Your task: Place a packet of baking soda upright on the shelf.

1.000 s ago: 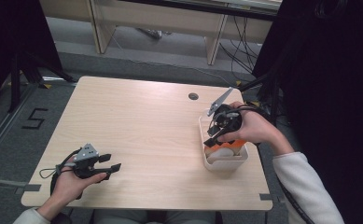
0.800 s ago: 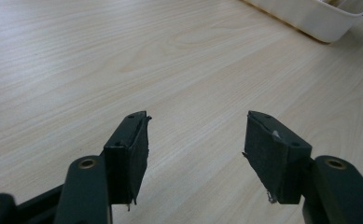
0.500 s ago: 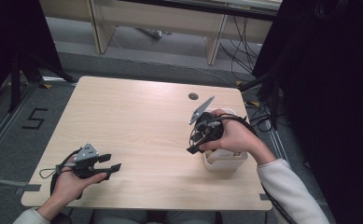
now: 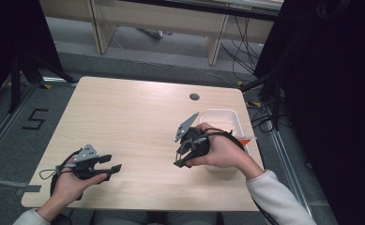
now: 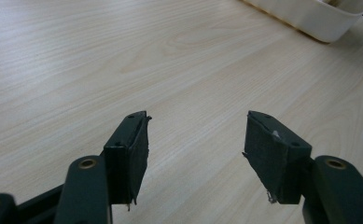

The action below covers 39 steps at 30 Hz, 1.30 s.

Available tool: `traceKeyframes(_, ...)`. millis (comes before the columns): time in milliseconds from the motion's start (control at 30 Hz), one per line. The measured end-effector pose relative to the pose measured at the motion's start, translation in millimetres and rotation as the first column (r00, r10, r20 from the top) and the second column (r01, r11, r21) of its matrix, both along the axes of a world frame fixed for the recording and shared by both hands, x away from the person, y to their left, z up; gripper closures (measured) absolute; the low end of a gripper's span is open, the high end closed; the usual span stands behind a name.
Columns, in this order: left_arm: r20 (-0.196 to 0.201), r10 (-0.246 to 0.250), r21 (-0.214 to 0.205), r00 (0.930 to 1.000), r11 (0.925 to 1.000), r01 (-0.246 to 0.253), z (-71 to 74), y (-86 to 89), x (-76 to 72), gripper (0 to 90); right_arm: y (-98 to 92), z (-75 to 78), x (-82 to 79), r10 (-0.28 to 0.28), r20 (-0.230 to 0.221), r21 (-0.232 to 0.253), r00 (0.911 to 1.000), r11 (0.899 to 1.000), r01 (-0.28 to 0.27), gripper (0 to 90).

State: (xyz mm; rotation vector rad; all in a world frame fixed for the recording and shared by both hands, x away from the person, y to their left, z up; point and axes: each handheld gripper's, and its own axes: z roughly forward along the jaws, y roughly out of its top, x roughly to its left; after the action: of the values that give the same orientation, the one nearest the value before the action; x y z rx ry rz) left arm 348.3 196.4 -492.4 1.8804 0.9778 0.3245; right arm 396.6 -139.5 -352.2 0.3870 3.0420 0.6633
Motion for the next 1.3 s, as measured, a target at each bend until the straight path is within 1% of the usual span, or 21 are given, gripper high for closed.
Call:
traceKeyframes(33,-0.003,-0.002,-0.002,1.0000,1.0000,0.002,0.1,0.0,-0.2,39.3,1.5,-2.2,0.4,0.027,0.007,0.007,0.9996,1.000,-0.027,53.0)
traceKeyframes(133,0.001,-0.003,0.002,1.0000,1.0000,0.003,0.0,0.1,0.0,39.3,3.2,-9.1,-3.9,0.003,0.005,0.003,1.0000,1.000,-0.003,53.1)
traceKeyframes(167,0.000,-0.003,0.000,1.0000,1.0000,0.003,0.0,0.0,0.1,39.3,3.7,-12.7,-4.5,0.024,0.003,0.013,0.9997,1.000,-0.024,53.2)
traceKeyframes(200,-0.001,-0.004,-0.001,1.0000,1.0000,0.004,0.0,-0.2,-0.1,39.2,3.7,-15.6,-7.0,0.007,-0.014,0.012,0.9999,1.000,-0.007,53.3)
traceKeyframes(233,0.010,-0.014,0.008,0.9998,0.9999,0.014,0.2,0.3,0.5,39.3,3.5,-18.9,-7.5,0.011,0.009,0.006,0.9999,1.000,-0.011,53.6)
traceKeyframes(267,0.000,-0.006,0.009,1.0000,0.9999,0.006,0.5,0.0,-0.2,39.3,3.8,-22.2,-9.7,0.013,-0.003,0.018,0.9999,1.000,-0.012,53.6)
traceKeyframes(333,0.003,-0.006,0.007,1.0000,1.0000,0.006,1.1,-0.4,-0.9,39.3,3.3,-26.0,-12.2,0.004,0.014,0.014,0.9999,1.000,-0.005,53.6)
traceKeyframes(400,0.008,0.000,-0.001,1.0000,1.0000,0.000,1.5,-1.5,-1.9,39.2,4.1,-31.2,-16.8,0.007,0.027,0.059,0.9996,0.998,-0.009,53.5)
traceKeyframes(433,0.007,0.000,0.005,1.0000,1.0000,-0.001,2.0,-1.1,-2.4,39.2,3.3,-33.6,-20.0,-0.018,0.026,0.064,0.9995,0.998,0.016,53.4)
traceKeyframes(467,0.007,0.005,-0.003,1.0000,1.0000,-0.005,2.1,-2.0,-2.9,39.1,3.0,-36.8,-21.6,-0.005,0.033,0.081,0.9994,0.997,0.002,53.4)
traceKeyframes(533,0.010,-0.002,0.006,0.9999,1.0000,0.002,3.1,-1.5,-3.5,39.1,0.3,-42.4,-26.1,-0.029,0.018,0.099,0.9994,0.995,0.027,53.2)
traceKeyframes(600,0.012,-0.006,0.004,0.9999,1.0000,0.006,3.5,-1.6,-4.1,39.2,-1.9,-49.9,-27.6,-0.025,0.034,0.113,0.9991,0.993,0.021,51.7)
traceKeyframes(700,0.025,-0.008,0.004,0.9997,1.0000,0.008,3.9,-1.1,-3.5,39.2,-6.2,-62.0,-31.1,-0.043,0.019,0.121,0.9989,0.992,0.040,51.1)
traceKeyframes(800,0.020,-0.003,-0.002,0.9998,1.0000,0.003,3.6,-1.5,-3.5,39.3,-10.7,-74.0,-35.1,-0.060,0.004,0.137,0.9982,0.989,0.059,51.0)
traceKeyframes(833,0.021,-0.001,-0.007,0.9998,1.0000,0.002,3.4,-2.0,-3.6,39.3,-12.4,-76.6,-37.3,-0.081,-0.005,0.128,0.9967,0.988,0.081,50.6)
traceKeyframes(900,0.021,-0.005,0.001,0.9998,1.0000,0.005,3.8,-1.5,-3.6,39.4,-14.5,-83.0,-38.7,-0.063,-0.003,0.137,0.9980,0.989,0.062,50.2)
traceKeyframes(933,0.023,-0.002,-0.001,0.9997,1.0000,0.002,3.7,-1.4,-3.4,39.4,-15.5,-85.4,-40.5,-0.083,-0.015,0.138,0.9964,0.987,0.084,50.0)
traceKeyframes(967,0.021,-0.001,-0.002,0.9998,1.0000,0.001,3.8,-1.4,-3.6,39.4,-16.9,-88.6,-40.3,-0.067,-0.019,0.145,0.9975,0.987,0.069,50.0)
traceKeyframes(1033,0.040,-0.015,0.013,0.9991,0.9998,0.015,4.3,-0.1,-2.6,39.4,-19.4,-92.3,-42.1,-0.058,-0.024,0.161,0.9980,0.985,0.061,50.0)
traceKeyframes(1100,0.032,-0.009,0.007,0.9994,0.9999,0.009,4.1,-0.7,-3.1,39.4,-21.5,-97.3,-44.4,-0.056,-0.034,0.178,0.9979,0.982,0.061,50.0)
traceKeyframes(1300,0.023,-0.002,-0.001,0.9997,1.0000,0.002,3.6,-1.0,-3.3,39.5,-30.4,-110.5,-48.0,-0.073,-0.009,0.212,0.9973,0.974,0.073,50.1)
